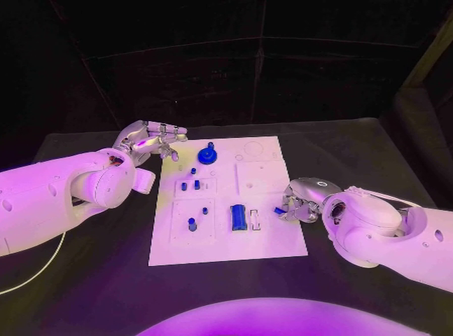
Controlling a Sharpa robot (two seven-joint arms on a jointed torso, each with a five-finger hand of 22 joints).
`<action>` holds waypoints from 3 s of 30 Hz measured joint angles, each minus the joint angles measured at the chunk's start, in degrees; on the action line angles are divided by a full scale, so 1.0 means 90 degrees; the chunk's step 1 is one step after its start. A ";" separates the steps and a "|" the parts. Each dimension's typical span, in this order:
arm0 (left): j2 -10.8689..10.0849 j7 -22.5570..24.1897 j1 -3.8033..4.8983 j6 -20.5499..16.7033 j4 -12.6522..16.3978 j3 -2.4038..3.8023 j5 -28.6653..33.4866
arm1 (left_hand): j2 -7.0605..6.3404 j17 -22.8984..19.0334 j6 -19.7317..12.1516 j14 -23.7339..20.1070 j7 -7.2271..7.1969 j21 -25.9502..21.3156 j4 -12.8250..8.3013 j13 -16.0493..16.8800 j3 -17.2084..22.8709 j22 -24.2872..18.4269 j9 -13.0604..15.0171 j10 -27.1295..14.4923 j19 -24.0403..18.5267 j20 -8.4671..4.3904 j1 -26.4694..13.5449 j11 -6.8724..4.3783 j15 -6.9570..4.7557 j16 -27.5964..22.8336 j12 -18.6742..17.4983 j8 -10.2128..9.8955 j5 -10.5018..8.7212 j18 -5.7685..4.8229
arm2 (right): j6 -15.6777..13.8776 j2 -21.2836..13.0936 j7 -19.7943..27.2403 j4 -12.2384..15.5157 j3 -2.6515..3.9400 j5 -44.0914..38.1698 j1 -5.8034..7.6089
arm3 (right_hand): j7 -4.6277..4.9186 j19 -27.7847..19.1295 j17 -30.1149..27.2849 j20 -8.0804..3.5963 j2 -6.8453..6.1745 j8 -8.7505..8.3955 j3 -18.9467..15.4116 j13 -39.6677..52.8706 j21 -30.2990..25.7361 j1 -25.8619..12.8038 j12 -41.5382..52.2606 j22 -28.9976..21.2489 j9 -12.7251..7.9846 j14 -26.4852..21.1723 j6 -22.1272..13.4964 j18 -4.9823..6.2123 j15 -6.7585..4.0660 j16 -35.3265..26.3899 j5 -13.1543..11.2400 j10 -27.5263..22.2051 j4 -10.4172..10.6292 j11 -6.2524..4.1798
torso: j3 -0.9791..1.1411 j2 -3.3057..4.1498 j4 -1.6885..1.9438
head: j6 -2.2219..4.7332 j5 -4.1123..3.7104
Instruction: Assemble the parts on the task board
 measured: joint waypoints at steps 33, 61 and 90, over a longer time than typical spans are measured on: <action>-0.0004 -0.0008 0.0000 0.0015 0.0016 -0.0002 0.0000 | 0.0000 -0.0006 0.0000 0.0000 0.0000 0.0000 -0.0018 0.0000 -0.0018 -0.0004 -0.0005 0.0000 0.0000 0.0000 0.0000 0.0000 0.0000 0.0000 0.0033 0.0000 0.0000 0.0000 | -0.1104 0.0201 -0.0078 0.0346 -0.0047 0.1211 -0.0056 | -0.0012 0.0023 -0.0002 -0.0023 -0.0299 -0.0090 0.0431 0.0195 0.0000 -0.0295 0.0187 0.0063 -0.0004 -0.0010 0.0080 0.0000 0.0009 0.0022 0.0307 0.0114 0.0311 -0.0018 | -0.0004 0.0005 -0.0005 | -0.0045 0.0024; -0.0004 -0.0040 0.0000 0.0051 0.0020 -0.0003 0.0000 | 0.0000 -0.0011 0.0000 0.0000 0.0000 0.0000 -0.0018 0.0000 -0.0017 -0.0010 -0.0004 0.0000 0.0000 0.0000 0.0000 0.0000 0.0000 0.0000 0.0033 0.0000 0.0000 0.0000 | -0.1039 0.0647 -0.0133 0.0076 -0.0048 0.1602 -0.0056 | -0.0058 0.0068 -0.0004 -0.0068 -0.0516 -0.0066 0.0134 0.0339 0.0088 -0.1235 0.0380 0.0247 0.0091 -0.0010 0.0287 -0.0102 0.0009 0.0127 0.0448 0.0315 0.0866 -0.0038 | 0.0004 0.0006 -0.0008 | -0.0099 0.0051; 0.0000 -0.0079 0.0001 0.0106 0.0016 -0.0003 0.0000 | 0.0000 -0.0016 0.0000 0.0000 0.0000 0.0000 0.0000 0.0000 -0.0035 -0.0014 -0.0003 -0.0023 0.0023 0.0023 0.0000 0.0023 0.0000 0.0000 0.0033 0.0000 0.0000 0.0001 | -0.0883 0.0740 -0.0220 -0.0029 -0.0046 0.1453 -0.0056 | -0.0164 0.0114 -0.0004 -0.0114 -0.0163 0.0101 0.0027 0.0518 0.0100 -0.0958 0.0532 0.0287 0.0245 -0.0008 0.0476 -0.0099 -0.0087 0.0127 0.0017 0.0406 0.0523 -0.0129 | 0.0000 0.0004 -0.0010 | -0.0108 0.0050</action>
